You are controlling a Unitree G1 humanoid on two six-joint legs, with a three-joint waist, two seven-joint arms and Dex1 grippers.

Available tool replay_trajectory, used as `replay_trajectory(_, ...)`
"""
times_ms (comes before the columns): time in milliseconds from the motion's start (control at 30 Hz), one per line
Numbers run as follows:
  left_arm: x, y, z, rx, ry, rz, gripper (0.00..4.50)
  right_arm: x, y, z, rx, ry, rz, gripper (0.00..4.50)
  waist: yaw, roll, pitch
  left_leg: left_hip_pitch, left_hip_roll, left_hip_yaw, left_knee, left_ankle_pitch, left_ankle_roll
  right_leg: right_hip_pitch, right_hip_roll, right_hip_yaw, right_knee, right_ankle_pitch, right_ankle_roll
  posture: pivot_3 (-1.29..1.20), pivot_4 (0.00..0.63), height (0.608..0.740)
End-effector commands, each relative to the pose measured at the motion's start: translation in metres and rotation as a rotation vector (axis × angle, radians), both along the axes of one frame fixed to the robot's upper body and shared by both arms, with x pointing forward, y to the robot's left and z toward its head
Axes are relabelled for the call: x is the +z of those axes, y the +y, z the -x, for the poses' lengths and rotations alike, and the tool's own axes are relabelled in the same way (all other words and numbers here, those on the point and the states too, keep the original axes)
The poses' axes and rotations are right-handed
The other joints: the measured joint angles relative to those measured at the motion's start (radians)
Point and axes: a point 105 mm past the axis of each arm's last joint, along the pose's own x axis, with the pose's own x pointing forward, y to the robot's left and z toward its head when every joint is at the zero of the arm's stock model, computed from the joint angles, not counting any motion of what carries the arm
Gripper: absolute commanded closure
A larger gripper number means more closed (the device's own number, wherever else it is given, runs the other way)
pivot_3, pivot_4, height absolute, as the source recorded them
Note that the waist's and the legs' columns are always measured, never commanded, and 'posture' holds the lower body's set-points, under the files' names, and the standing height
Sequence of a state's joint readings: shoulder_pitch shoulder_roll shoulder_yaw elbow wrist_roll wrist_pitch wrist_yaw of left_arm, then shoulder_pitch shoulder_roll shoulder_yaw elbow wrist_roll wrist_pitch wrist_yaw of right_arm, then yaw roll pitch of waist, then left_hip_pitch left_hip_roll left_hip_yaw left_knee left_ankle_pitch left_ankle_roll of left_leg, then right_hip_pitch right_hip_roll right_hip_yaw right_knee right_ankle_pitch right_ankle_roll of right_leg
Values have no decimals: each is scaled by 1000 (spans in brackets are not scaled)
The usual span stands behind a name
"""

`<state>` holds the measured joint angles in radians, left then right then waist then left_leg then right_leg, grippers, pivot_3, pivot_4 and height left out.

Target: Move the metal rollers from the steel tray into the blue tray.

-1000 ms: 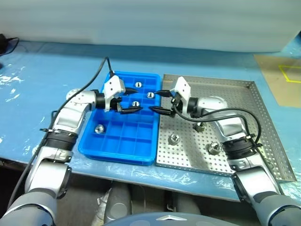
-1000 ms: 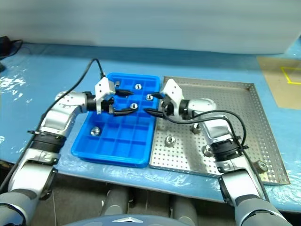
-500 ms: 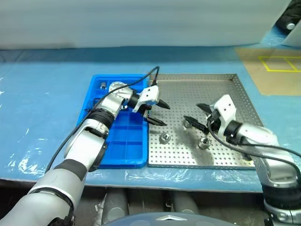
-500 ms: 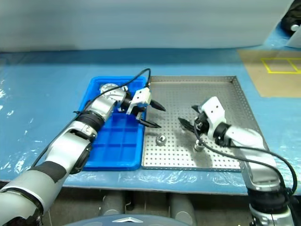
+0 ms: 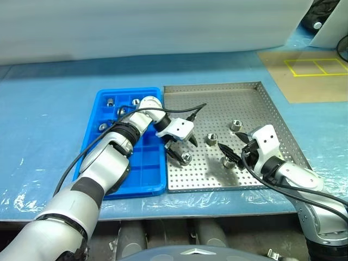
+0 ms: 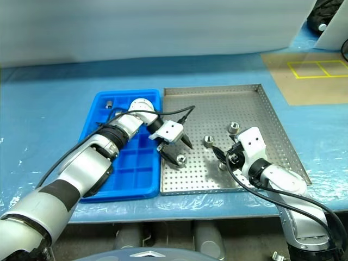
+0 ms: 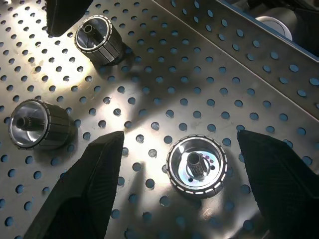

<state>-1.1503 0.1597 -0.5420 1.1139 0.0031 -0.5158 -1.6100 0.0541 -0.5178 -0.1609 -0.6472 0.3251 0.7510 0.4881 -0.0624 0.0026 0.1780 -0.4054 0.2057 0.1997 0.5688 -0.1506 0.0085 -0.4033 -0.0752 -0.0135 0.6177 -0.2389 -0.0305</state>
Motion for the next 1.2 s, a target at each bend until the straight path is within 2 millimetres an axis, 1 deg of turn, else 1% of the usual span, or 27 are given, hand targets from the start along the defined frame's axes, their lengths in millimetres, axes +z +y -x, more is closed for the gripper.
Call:
replay_trajectory(33, -7, 0, 5, -37, -10, -19, 692, 9, 5, 4, 14, -40, 13, 818, -5, 0, 0, 0, 0, 0, 0, 0, 0, 0, 0, 0, 0, 0, 0, -625, 150, 740)
replay_trajectory(167, -16, 3, 8, -42, 0, -50, 692, 7, 4, 5, 3, -37, 19, 818, -7, 0, 0, 2, 0, 0, 0, -1, -2, 1, 0, 0, 0, 0, 0, -632, 150, 740)
replay_trajectory(300, -18, 3, 9, -42, 6, -56, 692, 7, 2, 6, -12, -40, 22, 818, -9, 0, 0, 3, 0, 1, 1, -1, -2, 2, 0, 1, 0, 0, 0, -637, 150, 740)
replay_trajectory(400, -20, 4, 9, -47, 1, -63, 1250, 7, -1, 5, -26, -43, 31, 818, -10, 0, 0, 3, 0, 1, 1, -1, -2, 2, 0, 1, 0, 0, 0, -637, 150, 740)
replay_trajectory(500, -17, 1, 9, -29, 16, -34, 2263, 8, -2, 4, -31, -47, 34, 818, -17, 0, 0, 3, 0, 1, 1, -2, -2, 2, 1, 1, 0, 0, 0, -633, 150, 740)
replay_trajectory(567, -18, 2, 9, -37, 10, -40, 2263, 8, -1, 3, -30, -49, 33, 818, -25, 0, 0, 3, 0, 1, 1, -2, -2, 2, 1, 1, 0, 0, 0, -630, 150, 740)
replay_trajectory(600, -18, 4, 9, -36, 12, -46, 2641, 9, -1, 3, -28, -50, 33, 818, -29, 0, 0, 3, 0, 1, 1, -2, -2, 2, 1, 1, 0, 0, 0, -627, 150, 740)
replay_trajectory(633, -19, 6, 8, -34, 8, -52, 2679, 9, -1, 2, -28, -51, 33, 818, -32, 0, 0, 3, 0, 1, 1, -2, -2, 2, 1, 1, 0, 0, 0, -626, 150, 740)
replay_trajectory(667, -17, 3, 5, -5, -7, -27, 2857, 10, -1, 1, -28, -53, 33, 818, -36, 0, 0, 3, 0, 1, 1, -2, -2, 2, 1, 1, 0, 0, 0, -626, 150, 740)
replay_trajectory(700, -16, 1, 2, 18, -6, -20, 3165, 10, -2, 1, -29, -54, 33, 818, -38, 0, 0, 3, 0, 1, 1, -2, -2, 2, 1, 1, 0, 0, 0, -626, 150, 740)
replay_trajectory(800, -16, 5, 6, -9, 13, -33, 3165, 10, -2, 0, -30, -56, 32, 818, -39, 0, 0, 3, 0, 1, 2, -2, -2, 2, 1, 1, 1, 0, 0, -615, 150, 740)
replay_trajectory(900, -13, 7, 4, 8, 28, -22, 3673, 10, 0, -1, -19, -54, 26, 818, -41, 0, 0, 3, 0, 1, 2, -2, -2, 2, 1, 1, 1, 0, 0, -605, 150, 740)
replay_trajectory(967, -10, 3, 0, 43, 18, 12, 4371, 10, 2, -2, -16, -53, 25, 818, -42, 0, 0, 3, 0, 1, 2, -2, -1, 2, 1, 1, 1, 0, 0, -597, 150, 740)
replay_trajectory(1000, -8, 2, -1, 53, 16, 28, 4478, 9, 3, -2, -12, -52, 23, 818, -42, 0, 0, 3, 0, 1, 2, -2, -1, 2, 2, 1, 1, 0, 0, -594, 150, 740)
replay_trajectory(1100, -6, 4, -3, 57, -6, 42, 4478, 9, 4, -4, -7, -51, 22, 818, -41, 0, 0, 3, 0, 1, 2, -2, -1, 2, 2, 0, 0, 0, 0, -581, 150, 740)
replay_trajectory(1200, 3, 6, -6, 71, -20, 85, 4478, 7, 7, -5, 7, -45, 23, 818, -38, 0, 0, 3, 0, 1, 2, -2, -1, 2, 0, 1, 0, 0, 0, -567, 150, 740)
